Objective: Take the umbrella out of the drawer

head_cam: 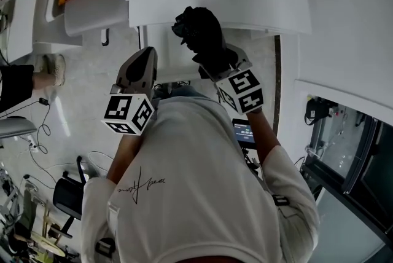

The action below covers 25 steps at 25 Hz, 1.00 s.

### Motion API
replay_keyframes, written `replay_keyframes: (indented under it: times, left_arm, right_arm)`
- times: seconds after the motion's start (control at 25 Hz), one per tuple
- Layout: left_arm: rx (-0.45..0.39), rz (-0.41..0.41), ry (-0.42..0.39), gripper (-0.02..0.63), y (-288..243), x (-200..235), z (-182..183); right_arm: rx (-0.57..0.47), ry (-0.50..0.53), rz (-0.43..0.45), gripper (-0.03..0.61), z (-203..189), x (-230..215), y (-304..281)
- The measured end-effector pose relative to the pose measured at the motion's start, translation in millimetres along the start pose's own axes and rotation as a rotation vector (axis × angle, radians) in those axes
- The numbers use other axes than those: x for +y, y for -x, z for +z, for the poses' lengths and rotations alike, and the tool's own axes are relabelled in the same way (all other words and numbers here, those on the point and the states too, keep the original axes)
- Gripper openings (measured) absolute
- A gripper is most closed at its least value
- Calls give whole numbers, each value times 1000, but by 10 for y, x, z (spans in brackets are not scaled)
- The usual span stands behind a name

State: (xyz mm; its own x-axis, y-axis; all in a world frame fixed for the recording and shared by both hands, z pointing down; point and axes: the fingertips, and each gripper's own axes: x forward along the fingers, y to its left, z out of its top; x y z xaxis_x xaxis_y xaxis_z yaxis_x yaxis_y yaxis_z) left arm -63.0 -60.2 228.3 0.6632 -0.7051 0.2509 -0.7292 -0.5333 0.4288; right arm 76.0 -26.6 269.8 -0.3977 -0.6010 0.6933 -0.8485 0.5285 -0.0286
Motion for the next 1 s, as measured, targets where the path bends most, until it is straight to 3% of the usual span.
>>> replay_keyframes:
  times: [0.68, 1.0]
  left_arm:
    - [-47, -25, -44, 17, -172, -69, 313]
    - [-28, -14, -97, 17, -222, -96, 389]
  right_arm:
    - [-219, -123, -51, 236, 262, -236, 400]
    - [-333, -172, -69, 236, 408, -366, 571]
